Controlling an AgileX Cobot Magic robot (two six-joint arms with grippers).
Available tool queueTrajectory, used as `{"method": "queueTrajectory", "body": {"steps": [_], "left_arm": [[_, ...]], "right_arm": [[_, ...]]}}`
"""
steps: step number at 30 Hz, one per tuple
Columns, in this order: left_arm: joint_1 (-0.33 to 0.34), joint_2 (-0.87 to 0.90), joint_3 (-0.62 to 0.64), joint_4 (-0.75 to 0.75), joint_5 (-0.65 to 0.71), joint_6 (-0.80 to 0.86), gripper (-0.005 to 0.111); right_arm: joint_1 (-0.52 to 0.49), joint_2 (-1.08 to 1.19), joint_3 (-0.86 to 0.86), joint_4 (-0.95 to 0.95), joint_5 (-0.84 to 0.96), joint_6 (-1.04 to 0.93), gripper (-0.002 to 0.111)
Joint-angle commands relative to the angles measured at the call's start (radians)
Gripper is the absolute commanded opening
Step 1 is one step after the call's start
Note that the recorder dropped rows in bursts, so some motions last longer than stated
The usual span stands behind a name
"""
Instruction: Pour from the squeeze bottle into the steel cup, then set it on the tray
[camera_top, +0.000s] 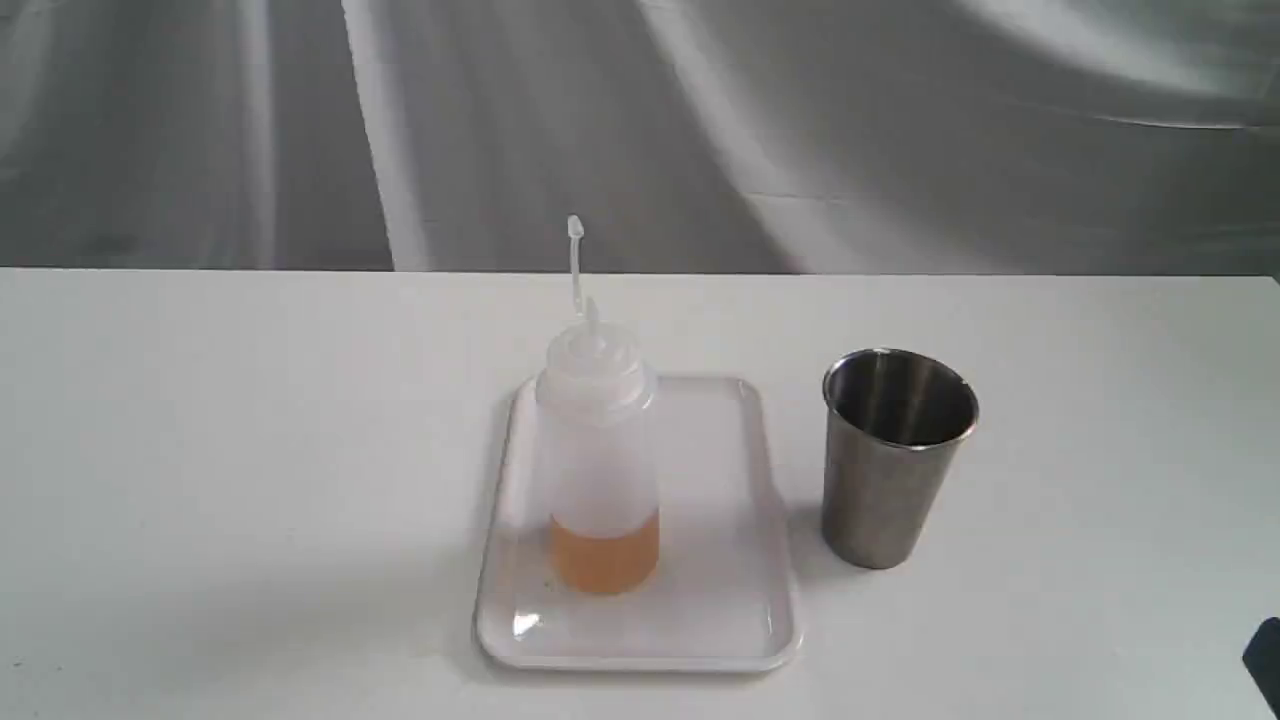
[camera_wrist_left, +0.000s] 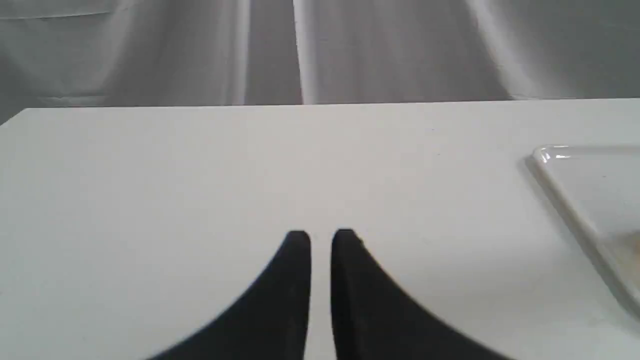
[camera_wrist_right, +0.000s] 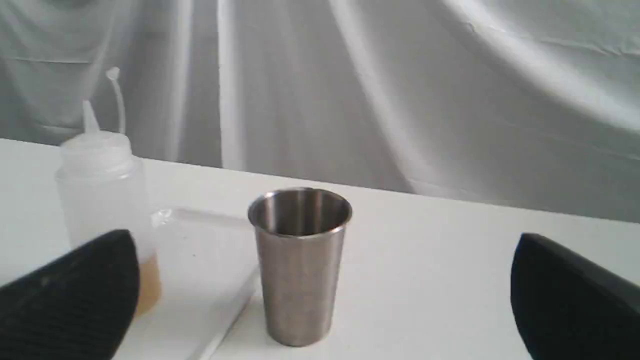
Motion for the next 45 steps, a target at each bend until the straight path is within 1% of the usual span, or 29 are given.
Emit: {"method": "queueTrajectory", "body": {"steps": [1,4,8,15,21,25,30,35,37,40,42,45], "left_arm": [[-0.008,-0.003,0.004,-0.001,-0.007,-0.004,0.008],[-0.008,-0.003,0.004,-0.001,-0.007,-0.004,0.008],[-0.008,-0.003,0.004,-0.001,-0.007,-0.004,0.008],[-0.008,-0.003,0.004,-0.001,-0.007,-0.001,0.008],[-0.008,-0.003,0.004,-0.001,-0.007,-0.001,0.008],[-0.008,-0.003,0.004,-0.001,-0.007,-0.005,0.008],[-0.008,-0.003,0.004,-0.001,-0.007,-0.005,0.008],[-0.008,-0.003,0.004,-0.001,-0.007,-0.001,0.008],[-0.008,-0.003,0.004,-0.001,-0.007,-0.001,0.008],[-0.008,-0.003,0.004,-0.001,-0.007,-0.001,0.008],[-0.008,-0.003,0.004,-0.001,-0.007,-0.001,0.008],[-0.008,-0.003,0.004,-0.001,-0.007,-0.001,0.008]], "right_arm": [[-0.056,-0.013,0.026,0.007,0.035,0.006,0.105],[-0.103,-0.052,0.058,0.007,0.037,0.006,0.105],[-0.155,-0.140,0.058,0.007,0.066,0.012,0.105],[-0.229,-0.147,0.058,-0.014,0.128,0.012,0.105],[-0.231,-0.147,0.058,-0.152,0.130,0.012,0.105],[-0.231,-0.147,0.058,-0.150,0.130,0.012,0.105],[-0.231,-0.147,0.058,-0.080,0.130,0.012,0.105],[-0.231,-0.147,0.058,-0.066,0.130,0.009,0.105],[-0.231,-0.147,0.058,-0.122,0.129,-0.060,0.104],[-0.231,-0.147,0.058,-0.128,0.126,-0.193,0.103],[-0.231,-0.147,0.058,-0.091,0.100,-0.275,0.103],[-0.231,-0.147,0.058,0.015,0.015,-0.388,0.103]]}}
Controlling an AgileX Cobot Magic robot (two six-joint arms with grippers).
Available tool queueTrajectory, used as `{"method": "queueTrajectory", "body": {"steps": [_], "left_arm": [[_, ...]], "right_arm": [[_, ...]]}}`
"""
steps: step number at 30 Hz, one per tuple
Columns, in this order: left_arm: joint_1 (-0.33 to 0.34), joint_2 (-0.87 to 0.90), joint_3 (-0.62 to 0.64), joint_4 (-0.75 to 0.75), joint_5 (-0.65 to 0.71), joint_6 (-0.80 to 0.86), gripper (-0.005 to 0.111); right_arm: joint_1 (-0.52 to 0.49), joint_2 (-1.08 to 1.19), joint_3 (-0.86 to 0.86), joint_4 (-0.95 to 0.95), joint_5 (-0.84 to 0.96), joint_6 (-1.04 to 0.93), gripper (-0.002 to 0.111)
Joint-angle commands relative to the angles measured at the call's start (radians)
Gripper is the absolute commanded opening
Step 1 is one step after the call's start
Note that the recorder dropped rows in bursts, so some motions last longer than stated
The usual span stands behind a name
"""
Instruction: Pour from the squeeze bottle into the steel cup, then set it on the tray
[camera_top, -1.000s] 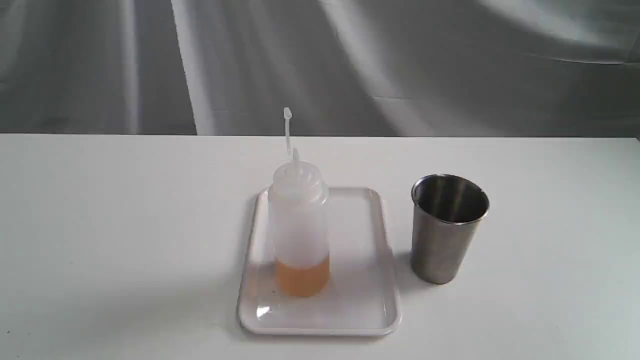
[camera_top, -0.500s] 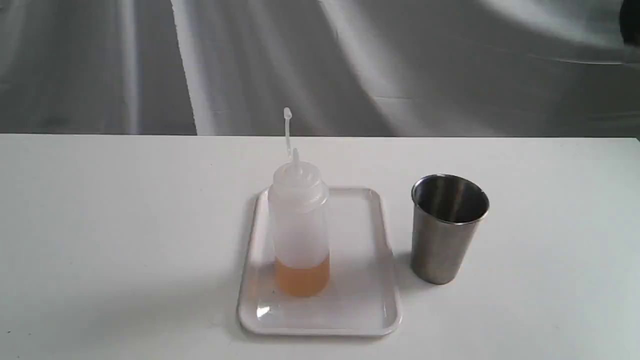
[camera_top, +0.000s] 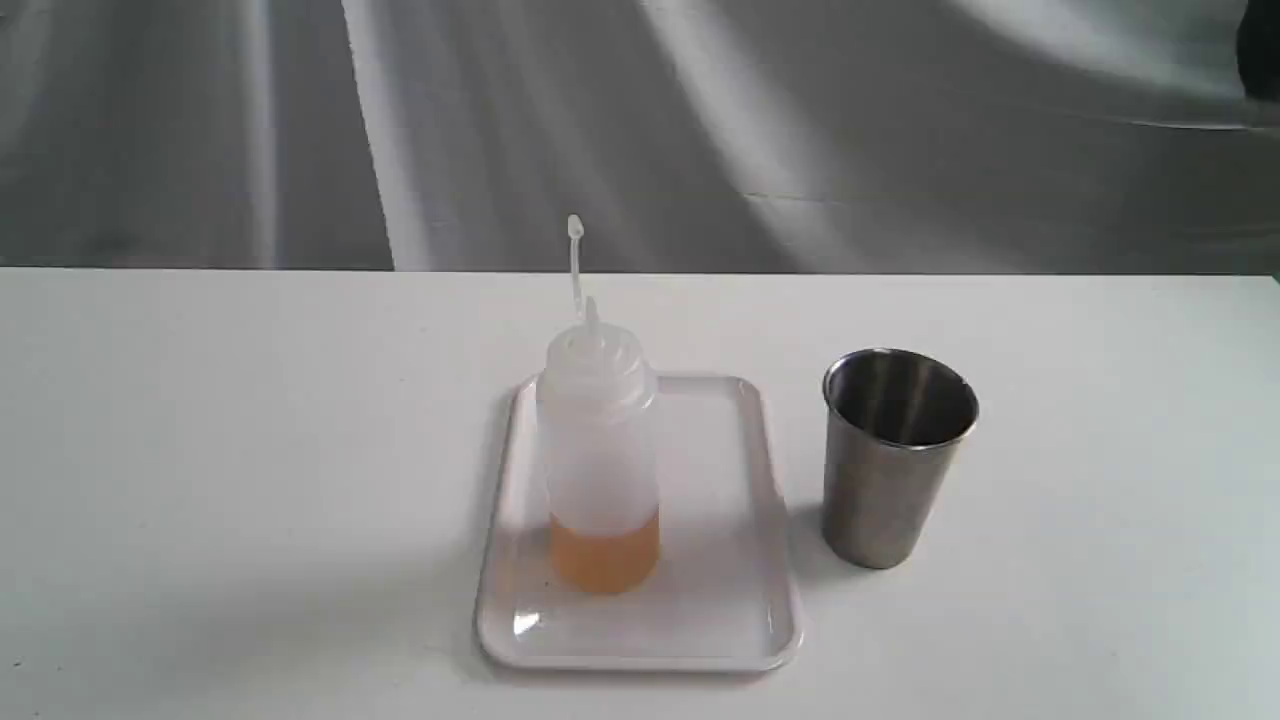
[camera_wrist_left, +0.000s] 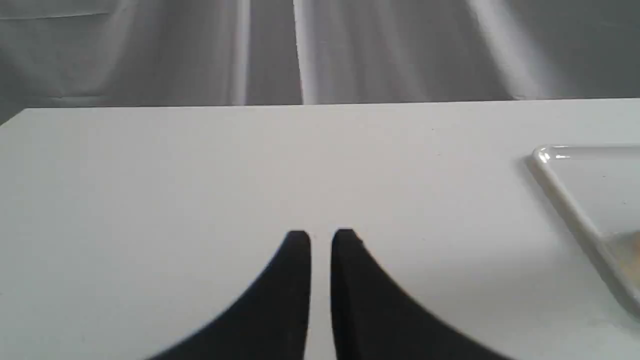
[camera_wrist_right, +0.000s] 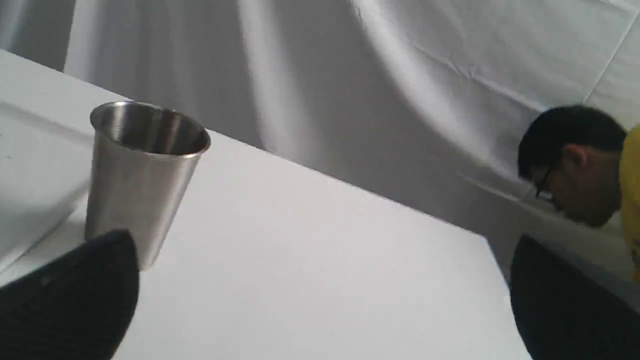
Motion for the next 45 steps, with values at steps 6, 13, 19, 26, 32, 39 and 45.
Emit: {"method": "queueTrajectory", "body": {"steps": [6,13,19,26,32,39,45], "left_arm": [[-0.008,-0.003,0.004,-0.001,-0.007,-0.004,0.008],[-0.008,-0.003,0.004,-0.001,-0.007,-0.004,0.008],[-0.008,-0.003,0.004,-0.001,-0.007,-0.002,0.008],[-0.008,-0.003,0.004,-0.001,-0.007,-0.004,0.008],[-0.008,-0.003,0.004,-0.001,-0.007,-0.004,0.008],[-0.008,-0.003,0.004,-0.001,-0.007,0.000,0.008],[-0.008,-0.003,0.004,-0.001,-0.007,0.000,0.008]], "right_arm": [[-0.009,-0.006,0.004,0.130,-0.128,-0.013,0.103],[-0.009,-0.006,0.004,0.139,-0.013,-0.009,0.103],[-0.007,-0.006,0.004,0.177,0.036,0.007,0.103],[-0.007,-0.006,0.004,0.180,0.071,0.010,0.088],[-0.007,-0.006,0.004,0.242,0.099,0.010,0.035],[-0.007,-0.006,0.004,0.241,0.104,0.008,0.000],[-0.007,-0.006,0.004,0.241,0.152,0.008,0.000]]}}
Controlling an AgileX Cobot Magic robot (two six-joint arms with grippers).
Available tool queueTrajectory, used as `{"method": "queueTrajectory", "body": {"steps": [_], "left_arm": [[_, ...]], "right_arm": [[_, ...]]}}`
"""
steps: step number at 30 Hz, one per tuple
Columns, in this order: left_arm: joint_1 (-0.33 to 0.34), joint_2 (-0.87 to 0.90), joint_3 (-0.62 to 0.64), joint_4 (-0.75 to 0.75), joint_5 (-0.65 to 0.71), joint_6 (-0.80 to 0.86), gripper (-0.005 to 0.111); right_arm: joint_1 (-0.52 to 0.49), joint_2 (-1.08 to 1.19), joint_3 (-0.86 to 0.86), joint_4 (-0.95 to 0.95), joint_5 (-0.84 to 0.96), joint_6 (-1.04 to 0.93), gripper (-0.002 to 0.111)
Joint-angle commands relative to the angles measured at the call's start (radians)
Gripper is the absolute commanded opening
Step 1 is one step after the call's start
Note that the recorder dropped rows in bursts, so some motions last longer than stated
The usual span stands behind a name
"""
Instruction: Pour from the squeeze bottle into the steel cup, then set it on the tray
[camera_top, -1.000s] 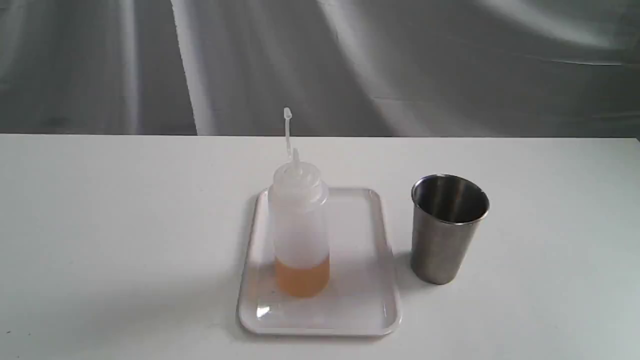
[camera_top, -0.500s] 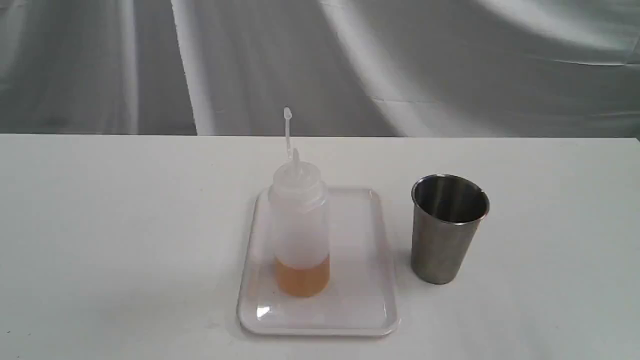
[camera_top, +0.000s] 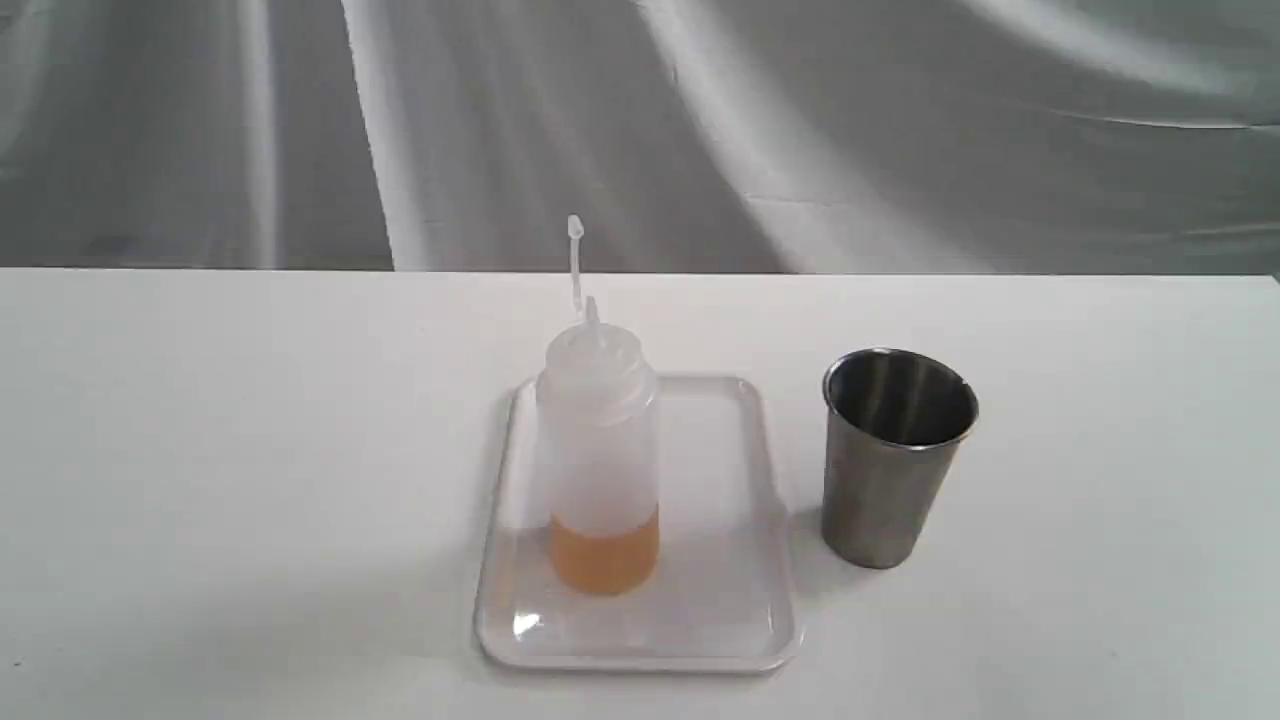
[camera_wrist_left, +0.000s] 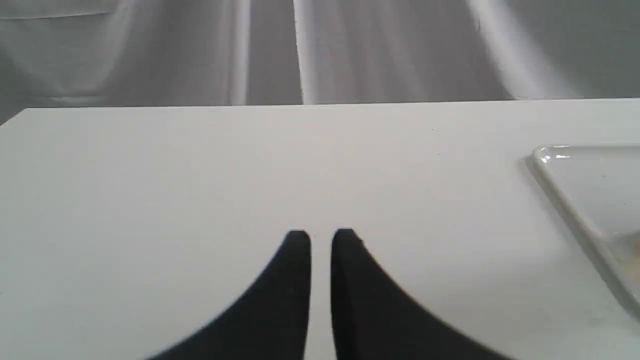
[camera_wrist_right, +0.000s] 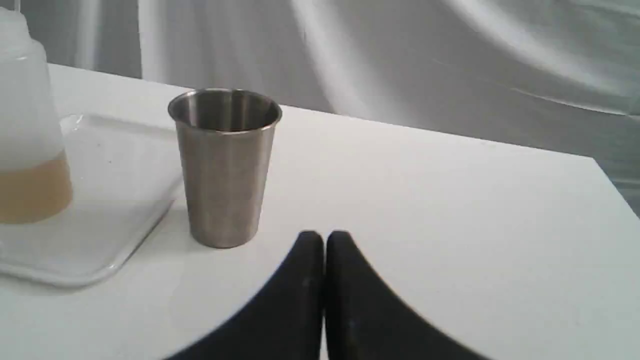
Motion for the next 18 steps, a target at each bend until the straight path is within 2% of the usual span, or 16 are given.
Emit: {"method": "queueTrajectory", "body": {"steps": [1,18], "left_arm": [[-0.008,-0.003,0.004,-0.001,-0.007,0.000,0.008],[-0.008,-0.003,0.004,-0.001,-0.007,0.000,0.008]], "right_arm": [[-0.007,-0.006,0.004,-0.001,0.016,0.000,0.000],[-0.007,-0.006,0.004,0.013,0.016,0.000,0.000]]}}
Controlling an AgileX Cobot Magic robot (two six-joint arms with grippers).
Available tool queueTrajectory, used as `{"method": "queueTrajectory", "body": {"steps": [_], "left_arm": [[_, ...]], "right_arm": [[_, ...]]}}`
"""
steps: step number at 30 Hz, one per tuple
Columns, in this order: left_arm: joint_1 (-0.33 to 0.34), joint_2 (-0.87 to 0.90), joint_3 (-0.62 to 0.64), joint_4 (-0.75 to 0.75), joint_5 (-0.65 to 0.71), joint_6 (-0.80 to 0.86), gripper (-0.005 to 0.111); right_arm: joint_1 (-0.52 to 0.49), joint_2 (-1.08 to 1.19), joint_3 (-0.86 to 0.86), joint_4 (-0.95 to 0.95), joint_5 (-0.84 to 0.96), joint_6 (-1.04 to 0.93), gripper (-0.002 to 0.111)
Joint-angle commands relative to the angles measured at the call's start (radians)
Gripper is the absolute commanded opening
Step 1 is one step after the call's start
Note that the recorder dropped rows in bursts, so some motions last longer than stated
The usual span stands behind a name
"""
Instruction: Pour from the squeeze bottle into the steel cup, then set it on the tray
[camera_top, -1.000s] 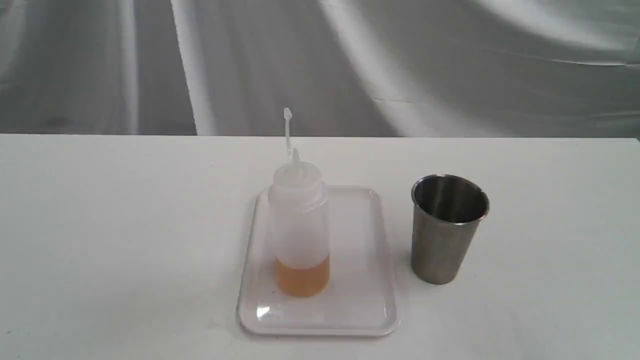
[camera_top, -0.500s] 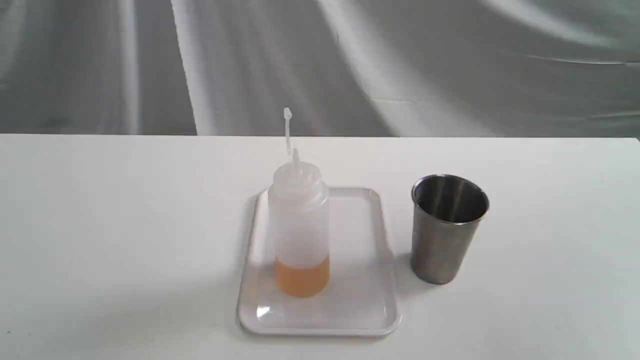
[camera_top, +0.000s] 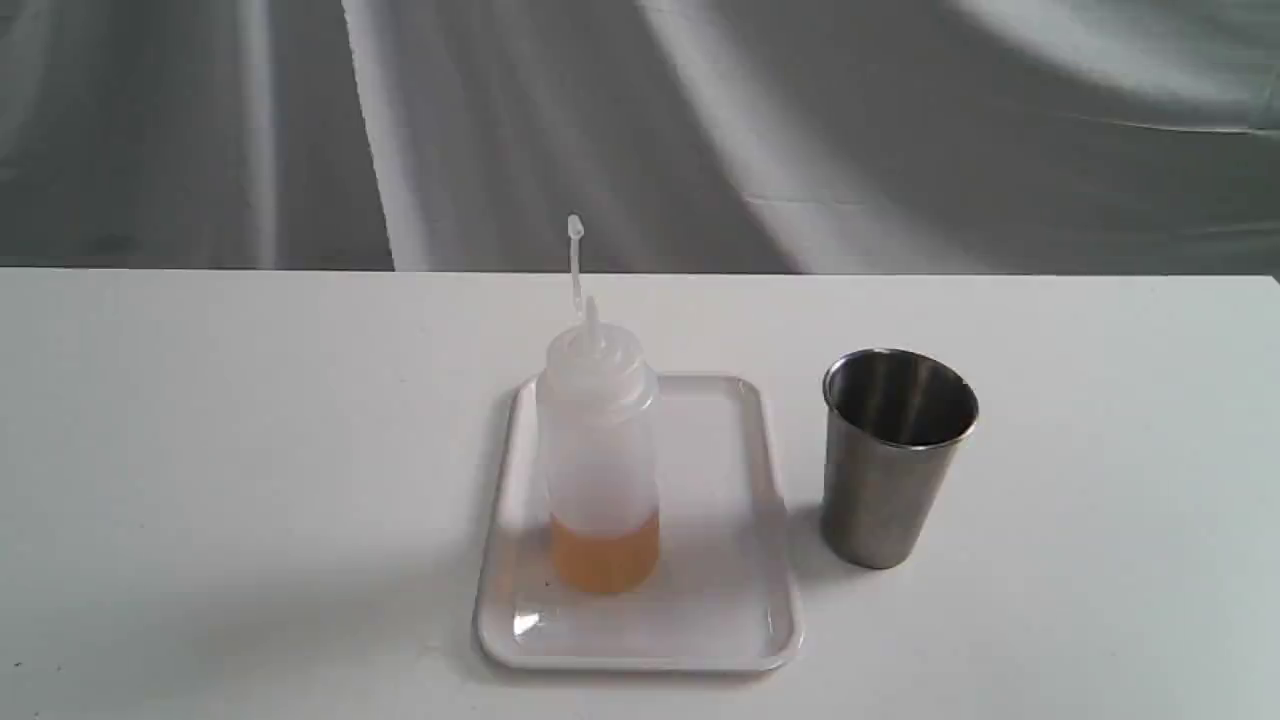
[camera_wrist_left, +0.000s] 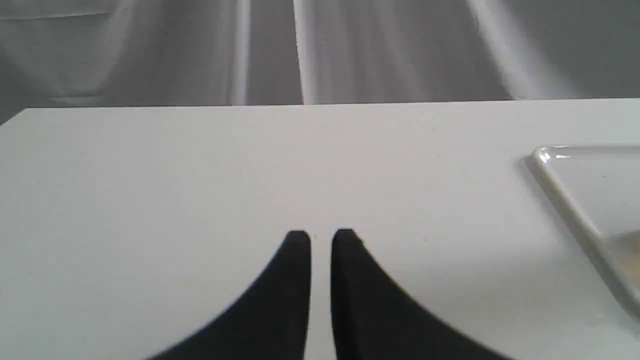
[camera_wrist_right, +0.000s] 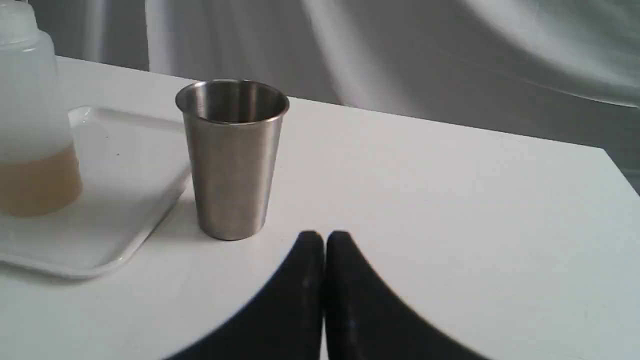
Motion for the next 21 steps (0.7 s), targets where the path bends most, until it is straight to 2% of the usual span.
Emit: {"method": "queueTrajectory", "body": {"steps": [1,6,12,21], "left_arm": [[-0.008,-0.003,0.004,-0.001,-0.007,0.000,0.008],[-0.008,-0.003,0.004,-0.001,-0.007,0.000,0.008],[-0.008,-0.003,0.004,-0.001,-0.007,-0.005,0.008],[-0.008,-0.003,0.004,-0.001,-0.007,-0.005,0.008]], "right_arm": [[-0.007,-0.006,0.004,0.005,0.004,0.000,0.000],[-0.021,-0.006,0.004,0.010,0.022,0.000,0.000],[-0.136,-0.006,0.004,0.031,0.030,0.060,0.000],[-0.136,-0.006,0.004,0.008,0.030,0.067,0.000]]}}
